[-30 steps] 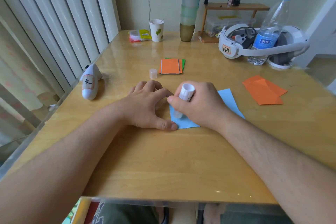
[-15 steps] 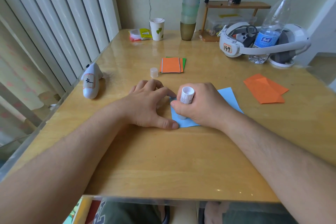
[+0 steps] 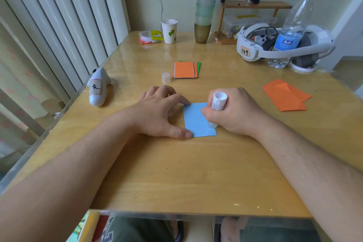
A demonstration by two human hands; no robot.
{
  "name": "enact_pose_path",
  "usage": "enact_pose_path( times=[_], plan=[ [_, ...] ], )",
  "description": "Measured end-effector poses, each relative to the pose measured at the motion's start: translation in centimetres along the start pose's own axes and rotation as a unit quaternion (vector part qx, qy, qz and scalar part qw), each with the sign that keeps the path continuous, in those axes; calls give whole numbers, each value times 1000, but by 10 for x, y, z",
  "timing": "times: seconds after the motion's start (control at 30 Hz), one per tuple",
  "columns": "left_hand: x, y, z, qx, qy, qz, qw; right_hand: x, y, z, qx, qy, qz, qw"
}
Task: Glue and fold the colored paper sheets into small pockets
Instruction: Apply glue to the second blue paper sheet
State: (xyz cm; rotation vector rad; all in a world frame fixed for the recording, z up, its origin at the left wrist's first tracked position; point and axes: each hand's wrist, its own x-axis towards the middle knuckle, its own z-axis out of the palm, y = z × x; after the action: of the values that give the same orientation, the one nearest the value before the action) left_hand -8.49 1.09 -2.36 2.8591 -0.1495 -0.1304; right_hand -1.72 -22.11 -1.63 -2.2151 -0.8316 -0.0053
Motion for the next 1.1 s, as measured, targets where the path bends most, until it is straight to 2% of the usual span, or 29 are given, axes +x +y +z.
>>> enact_pose_path(
  times=[0.1, 0.17, 0.27, 0.57, 0.83, 1.1],
  plan=[
    [0, 1, -1, 3, 2, 0, 1000, 3, 4, 0, 4, 24, 24, 999],
    [0, 1, -2, 4, 1, 2, 1000, 6, 5, -3, 43, 75, 43, 995],
    [0, 0, -1, 0, -5, 2, 1000, 8, 0, -1, 80, 138, 26, 987],
    [1, 0, 0, -1, -9, -2, 1000, 9, -20, 32, 53, 7, -38, 998],
    [1, -1, 1, 4, -13, -4, 1000, 10, -27, 33, 25, -24, -33, 999],
    [1, -1, 1, -5, -7, -4, 1000, 1, -15, 16, 33, -21, -11, 999]
  ],
)
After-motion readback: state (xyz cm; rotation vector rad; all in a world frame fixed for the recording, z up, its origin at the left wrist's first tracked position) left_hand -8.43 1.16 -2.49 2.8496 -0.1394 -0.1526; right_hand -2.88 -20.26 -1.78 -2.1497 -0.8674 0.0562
